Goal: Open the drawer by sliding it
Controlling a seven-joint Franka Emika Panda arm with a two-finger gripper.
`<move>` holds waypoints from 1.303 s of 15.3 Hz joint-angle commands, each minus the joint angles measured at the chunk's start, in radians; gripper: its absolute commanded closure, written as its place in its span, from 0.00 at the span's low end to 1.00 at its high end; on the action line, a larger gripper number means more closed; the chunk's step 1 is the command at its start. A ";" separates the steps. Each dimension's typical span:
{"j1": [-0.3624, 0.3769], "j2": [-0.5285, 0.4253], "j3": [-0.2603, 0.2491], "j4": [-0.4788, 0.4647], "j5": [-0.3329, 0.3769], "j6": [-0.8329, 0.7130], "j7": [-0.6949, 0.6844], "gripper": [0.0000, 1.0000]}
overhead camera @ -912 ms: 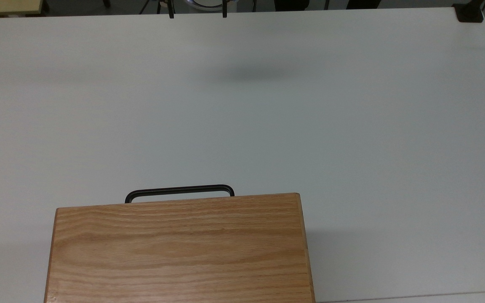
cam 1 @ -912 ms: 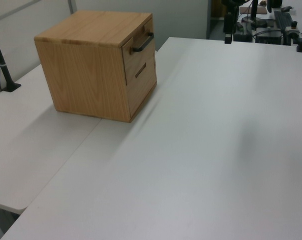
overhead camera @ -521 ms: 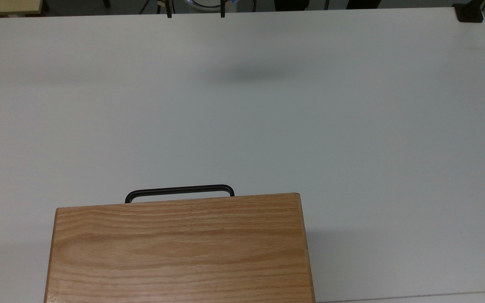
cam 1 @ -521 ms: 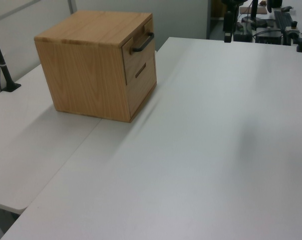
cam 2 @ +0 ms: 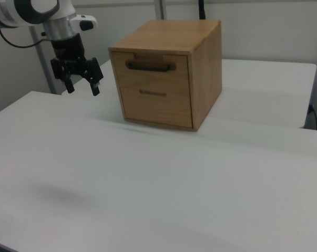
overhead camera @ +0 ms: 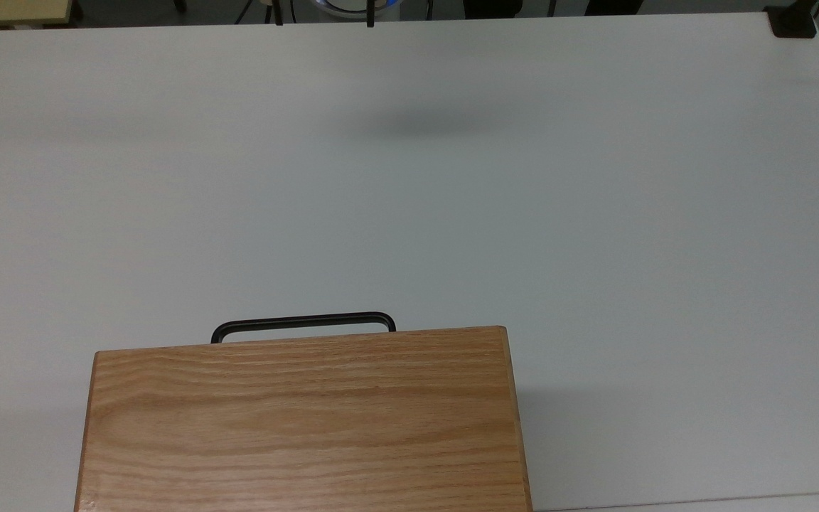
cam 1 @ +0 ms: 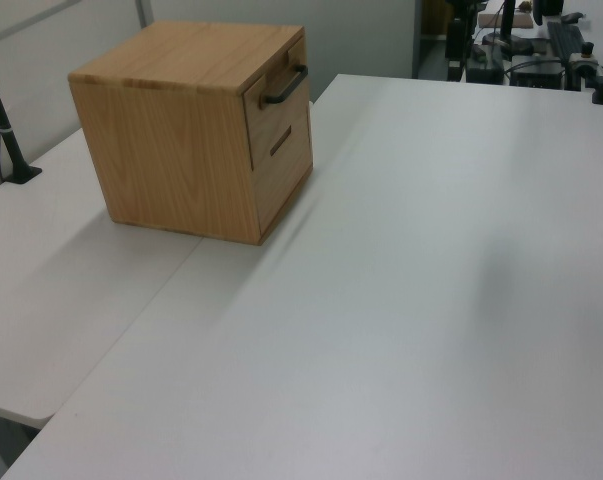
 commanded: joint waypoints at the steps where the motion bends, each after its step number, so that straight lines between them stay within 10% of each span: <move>1: 0.011 0.007 -0.001 0.017 -0.004 -0.028 0.158 0.00; 20: 0.012 0.214 -0.001 0.020 0.002 0.733 1.533 0.00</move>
